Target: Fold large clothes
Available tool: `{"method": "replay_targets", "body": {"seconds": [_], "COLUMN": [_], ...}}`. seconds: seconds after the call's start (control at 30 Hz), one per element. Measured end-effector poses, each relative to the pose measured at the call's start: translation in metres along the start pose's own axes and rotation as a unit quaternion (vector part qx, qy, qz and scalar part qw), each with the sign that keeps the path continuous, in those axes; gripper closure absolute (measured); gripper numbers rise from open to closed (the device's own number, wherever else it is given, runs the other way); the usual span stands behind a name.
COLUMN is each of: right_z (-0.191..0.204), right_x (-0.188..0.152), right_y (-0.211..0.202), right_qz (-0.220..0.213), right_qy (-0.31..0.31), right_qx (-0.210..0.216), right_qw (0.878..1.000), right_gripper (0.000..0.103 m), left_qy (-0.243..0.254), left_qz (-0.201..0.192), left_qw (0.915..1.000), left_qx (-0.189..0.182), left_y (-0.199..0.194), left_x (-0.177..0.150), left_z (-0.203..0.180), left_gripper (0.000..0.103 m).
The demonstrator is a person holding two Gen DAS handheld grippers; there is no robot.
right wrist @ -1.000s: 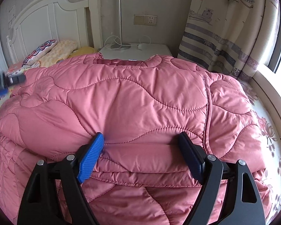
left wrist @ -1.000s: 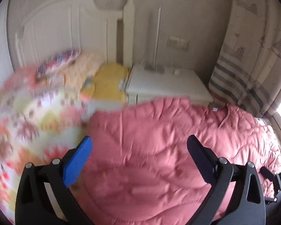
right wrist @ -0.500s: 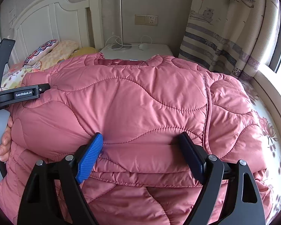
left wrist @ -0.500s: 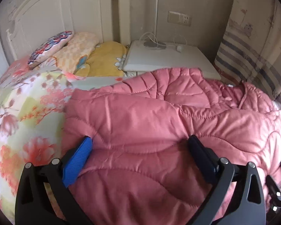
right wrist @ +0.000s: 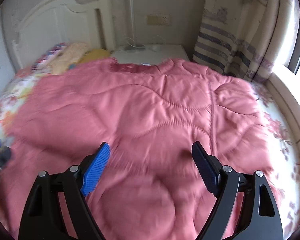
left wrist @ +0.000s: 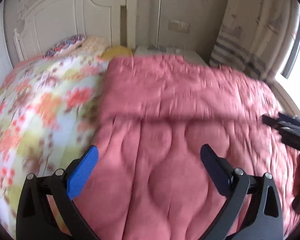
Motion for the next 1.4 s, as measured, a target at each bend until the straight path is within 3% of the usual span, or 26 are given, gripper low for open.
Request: {"method": "replay_targets", "body": {"seconds": [0.1,0.23,0.27,0.33,0.4,0.47,0.57,0.63,0.73,0.83,0.9,0.97,1.03,1.13,1.27,1.33,1.4], "right_z": [0.009,0.011,0.01,0.004,0.002,0.008,0.021,0.03,0.019,-0.015,-0.049,-0.099,-0.139,-0.177,-0.18,-0.169,-0.151], "right_x": [-0.022,-0.101,-0.111,-0.114,-0.111,-0.113,-0.139,-0.166,-0.172,-0.161,-0.154,-0.151,-0.163,-0.185,-0.213,-0.213,-0.211], "right_y": [-0.052,-0.065,-0.068,-0.078,-0.1,-0.121,-0.149,-0.158,-0.179,-0.214,-0.231,-0.245,-0.252,-0.252,-0.244,-0.242,-0.241], "right_qz": [-0.007,0.078,0.067,0.071,0.06,0.042,0.041,0.042,0.029,-0.014,-0.035,-0.05,-0.039,-0.019,0.007,-0.004,-0.003], "right_qy": [-0.044,-0.083,-0.081,-0.058,-0.045,-0.051,-0.072,-0.106,-0.085,-0.077,-0.059,-0.004,0.058,0.122,0.148,0.124,0.114], "right_qx": [0.032,0.042,0.042,0.034,0.024,0.039,0.06,0.064,0.068,0.046,0.017,-0.008,-0.021,-0.009,0.028,0.034,0.064], "right_qw": [0.998,0.993,0.994,0.995,0.997,0.997,0.995,0.991,0.994,0.996,0.998,0.999,0.997,0.992,0.989,0.992,0.991], "right_gripper": [0.016,0.016,0.016,0.016,0.016,0.016,0.016,0.016,0.016,0.016,0.016,0.015,0.015,0.022,0.029,0.031,0.054], "left_qy": [0.021,0.059,0.067,0.067,0.065,0.072,0.102,0.106,0.103,0.075,0.026,-0.029,-0.053,-0.046,-0.044,-0.037,-0.033], "left_qz": [0.022,0.066,0.069,0.057,0.034,0.02,0.048,0.017,0.011,-0.019,-0.016,-0.004,0.003,0.011,0.011,0.011,0.013], "left_qw": [0.9995,0.9959,0.9951,0.9958,0.9973,0.9972,0.9937,0.9942,0.9946,0.9969,0.9993,0.9993,0.9982,0.9983,0.9987,0.9977,0.9969], "left_qx": [-0.004,0.015,0.022,0.027,0.005,0.0,-0.003,0.008,-0.003,0.009,0.02,0.025,0.03,0.035,-0.026,-0.057,-0.07], "left_y": [-0.023,-0.02,-0.022,-0.038,-0.063,-0.084,-0.09,-0.1,-0.122,-0.14,-0.145,-0.145,-0.142,-0.132,-0.126,-0.129,-0.13], "left_x": [-0.035,-0.076,-0.081,-0.083,-0.082,-0.091,-0.125,-0.132,-0.13,-0.119,-0.119,-0.126,-0.133,-0.142,-0.148,-0.146,-0.146], "left_z": [0.001,0.0,-0.001,-0.002,-0.01,-0.015,-0.027,-0.026,-0.02,0.01,0.045,0.077,0.097,0.109,0.077,0.057,0.04], "left_gripper": [0.002,0.002,0.002,0.002,0.002,0.002,0.002,0.002,0.002,0.002,0.002,0.002,0.002,0.003,0.011,0.018,0.026]}}
Point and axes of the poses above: each gripper's, at about its wrist camera, not at the fingertips, and y roughly the way its jaws point, z to its left, x to its top, the point moved 10 cm from there along y, roughly the way its jaws point, and after that the axes turned 14 degrees about -z, right-handed, at the moved point
